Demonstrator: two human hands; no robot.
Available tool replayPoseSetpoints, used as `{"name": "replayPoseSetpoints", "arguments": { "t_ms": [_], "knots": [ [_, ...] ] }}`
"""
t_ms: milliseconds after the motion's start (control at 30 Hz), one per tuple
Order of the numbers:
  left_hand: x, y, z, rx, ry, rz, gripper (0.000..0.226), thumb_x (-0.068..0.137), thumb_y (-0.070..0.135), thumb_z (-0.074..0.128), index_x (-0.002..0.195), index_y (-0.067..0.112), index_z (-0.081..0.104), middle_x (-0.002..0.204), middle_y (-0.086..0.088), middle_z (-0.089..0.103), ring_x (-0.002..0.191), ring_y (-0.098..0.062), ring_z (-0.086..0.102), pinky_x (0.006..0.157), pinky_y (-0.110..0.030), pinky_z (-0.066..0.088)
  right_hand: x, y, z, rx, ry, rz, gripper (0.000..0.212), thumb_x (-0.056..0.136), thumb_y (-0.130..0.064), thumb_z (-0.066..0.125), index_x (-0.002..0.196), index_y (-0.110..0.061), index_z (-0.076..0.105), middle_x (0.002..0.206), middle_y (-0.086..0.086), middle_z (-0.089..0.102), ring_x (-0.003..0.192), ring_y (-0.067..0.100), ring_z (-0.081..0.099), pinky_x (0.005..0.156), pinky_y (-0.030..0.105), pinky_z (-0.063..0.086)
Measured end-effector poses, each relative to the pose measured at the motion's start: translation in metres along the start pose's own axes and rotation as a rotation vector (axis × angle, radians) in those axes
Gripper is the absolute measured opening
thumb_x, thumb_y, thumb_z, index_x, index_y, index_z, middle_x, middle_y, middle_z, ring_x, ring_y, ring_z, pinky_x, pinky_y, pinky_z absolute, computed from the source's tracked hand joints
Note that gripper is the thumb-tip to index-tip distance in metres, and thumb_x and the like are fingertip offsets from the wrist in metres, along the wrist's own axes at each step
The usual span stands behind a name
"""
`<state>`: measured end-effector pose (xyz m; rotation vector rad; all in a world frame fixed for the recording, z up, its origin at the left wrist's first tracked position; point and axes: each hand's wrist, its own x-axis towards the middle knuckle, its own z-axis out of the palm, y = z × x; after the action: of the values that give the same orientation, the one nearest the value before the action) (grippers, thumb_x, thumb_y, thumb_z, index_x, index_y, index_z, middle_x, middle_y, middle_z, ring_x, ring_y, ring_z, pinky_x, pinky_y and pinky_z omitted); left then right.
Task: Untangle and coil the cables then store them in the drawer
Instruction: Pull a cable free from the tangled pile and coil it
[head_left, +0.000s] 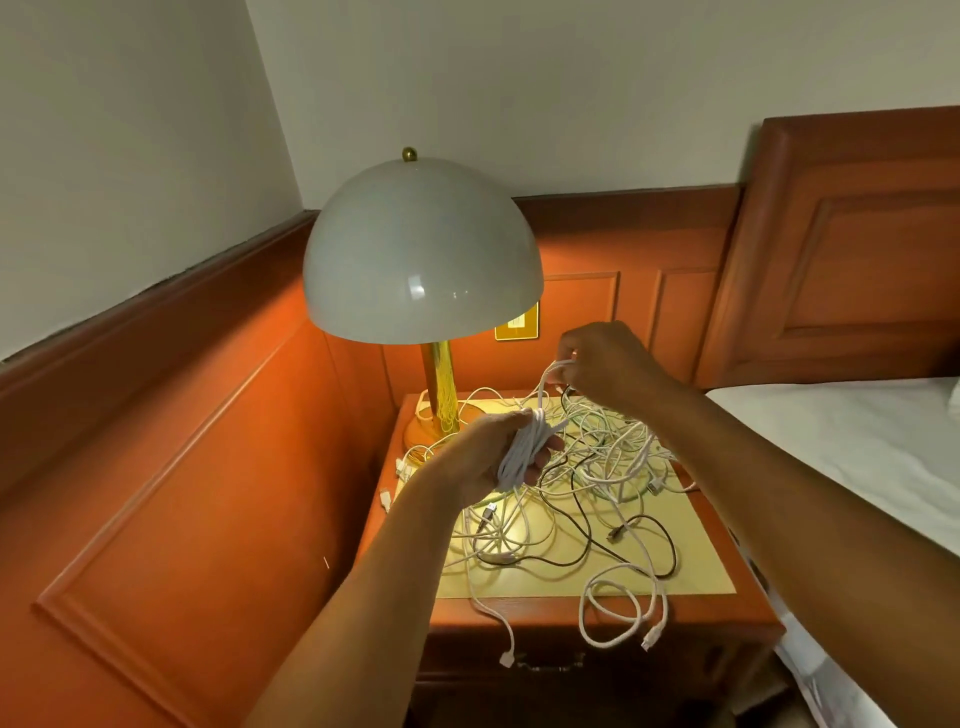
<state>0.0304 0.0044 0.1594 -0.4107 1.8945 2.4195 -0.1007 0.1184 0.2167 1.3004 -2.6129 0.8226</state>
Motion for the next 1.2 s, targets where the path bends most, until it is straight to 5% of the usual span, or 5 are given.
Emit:
{"name": "replayPoseSetpoints", "arguments": {
  "t_ms": [167,367,567,667,1200],
  "knots": [
    [0.017,0.003,0.004,-0.009,0.117,0.052,0.036,0.106,0.024,0.032,0.104,-0.004,0.055,0.078,-0.01,0.062,0.063,-0.016,0.059,0.056,-0.025,0.05,-0.016,-0.013,0.006,0.027,-0.052,-0.016,0.021,0.092,-0.023,0.063,0.086,-0.005,0.071,0.086,0.009,0.068,0.08,0.022,0.06,0.071,0.031,0.045],
    [0.03,0.016,-0.005,-0.481,0.185,0.146,0.033,0.103,0.023,0.03,0.111,-0.002,0.051,0.084,-0.011,0.059,0.075,-0.016,0.059,0.065,-0.029,0.05,-0.075,-0.021,0.042,0.853,-0.144,0.181,0.023,0.096,0.001,0.049,0.105,-0.013,0.064,0.069,0.003,0.062,0.048,0.014,0.049,0.044,0.027,0.042],
    [0.029,0.02,-0.002,-0.557,0.135,0.119,0.035,0.097,0.025,0.037,0.093,0.0,0.061,0.076,-0.01,0.064,0.065,-0.021,0.064,0.074,-0.031,0.046,-0.081,0.013,0.087,1.052,-0.356,0.259,0.04,0.1,-0.034,0.05,0.082,0.0,0.063,0.058,0.011,0.054,0.044,0.019,0.047,0.044,0.026,0.041],
    [0.025,0.025,-0.008,-0.578,0.122,0.144,0.036,0.098,0.027,0.039,0.094,0.0,0.062,0.072,-0.007,0.064,0.064,-0.02,0.062,0.072,-0.029,0.049,-0.076,0.024,0.095,1.14,-0.537,0.202,0.033,0.102,-0.025,0.045,0.091,-0.002,0.065,0.066,0.008,0.056,0.06,0.018,0.052,0.058,0.026,0.045],
    [0.014,0.035,-0.012,-0.635,-0.021,0.199,0.048,0.097,0.035,0.04,0.094,-0.006,0.065,0.065,-0.004,0.053,0.053,-0.012,0.048,0.061,-0.024,0.045,-0.063,0.041,0.1,0.677,-0.503,0.188,0.021,0.097,-0.014,0.057,0.08,-0.009,0.068,0.074,0.004,0.062,0.072,0.013,0.056,0.071,0.026,0.047]
  ]
}}
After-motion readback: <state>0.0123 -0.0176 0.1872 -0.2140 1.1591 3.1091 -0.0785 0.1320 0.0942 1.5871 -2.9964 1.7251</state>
